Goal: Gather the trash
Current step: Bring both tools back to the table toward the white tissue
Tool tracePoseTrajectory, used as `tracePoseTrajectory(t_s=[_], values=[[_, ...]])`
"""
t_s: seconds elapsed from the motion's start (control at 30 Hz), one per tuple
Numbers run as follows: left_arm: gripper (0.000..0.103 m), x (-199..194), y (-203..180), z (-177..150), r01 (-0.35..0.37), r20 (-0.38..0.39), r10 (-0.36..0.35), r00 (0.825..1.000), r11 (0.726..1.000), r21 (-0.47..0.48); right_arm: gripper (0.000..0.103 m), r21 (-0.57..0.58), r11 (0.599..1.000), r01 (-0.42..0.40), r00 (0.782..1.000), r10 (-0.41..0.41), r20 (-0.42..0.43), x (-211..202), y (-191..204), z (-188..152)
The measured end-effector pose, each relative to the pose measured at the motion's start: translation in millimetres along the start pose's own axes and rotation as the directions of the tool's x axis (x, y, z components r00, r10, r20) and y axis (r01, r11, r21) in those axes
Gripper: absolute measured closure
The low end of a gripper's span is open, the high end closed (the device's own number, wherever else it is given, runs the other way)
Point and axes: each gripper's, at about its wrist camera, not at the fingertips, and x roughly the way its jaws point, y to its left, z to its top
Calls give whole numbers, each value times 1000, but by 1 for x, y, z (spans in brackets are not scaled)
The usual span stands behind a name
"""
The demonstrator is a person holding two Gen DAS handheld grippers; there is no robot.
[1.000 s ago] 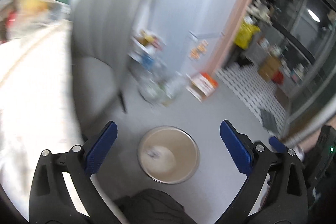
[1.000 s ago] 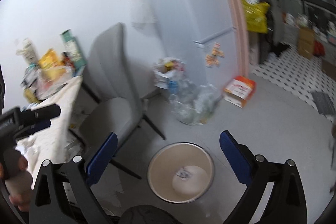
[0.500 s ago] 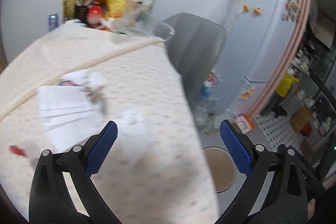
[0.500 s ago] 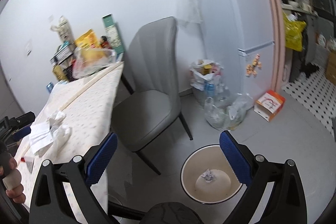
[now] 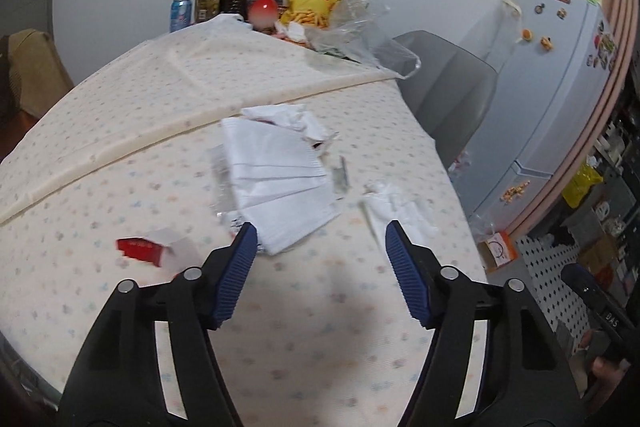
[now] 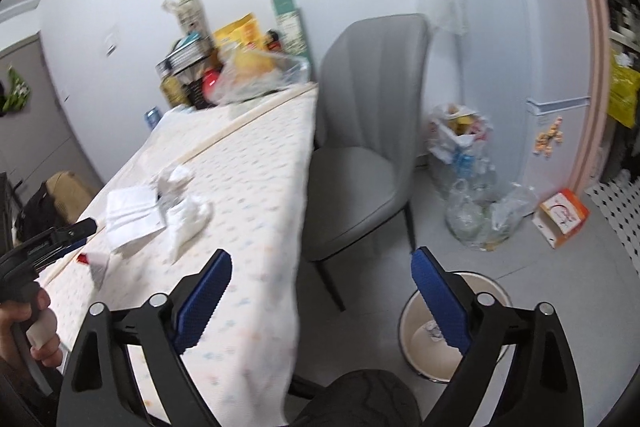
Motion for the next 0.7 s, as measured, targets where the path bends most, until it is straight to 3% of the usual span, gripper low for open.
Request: tracePoseTrajectory(t_s=[0.33, 0.5, 0.7], values=[[42, -3, 46, -5, -44, -28, 42, 999, 997, -64, 22, -78, 991, -107, 992, 101, -81, 35, 69, 10], [42, 8, 65, -18, -21, -102, 9, 995, 993, -118, 22, -97, 985, -143, 985, 132, -110, 51, 96, 12], [42, 19, 76, -20, -9, -101, -6, 995, 988, -151, 22, -111, 981, -161, 979, 144, -145, 69, 114, 13]])
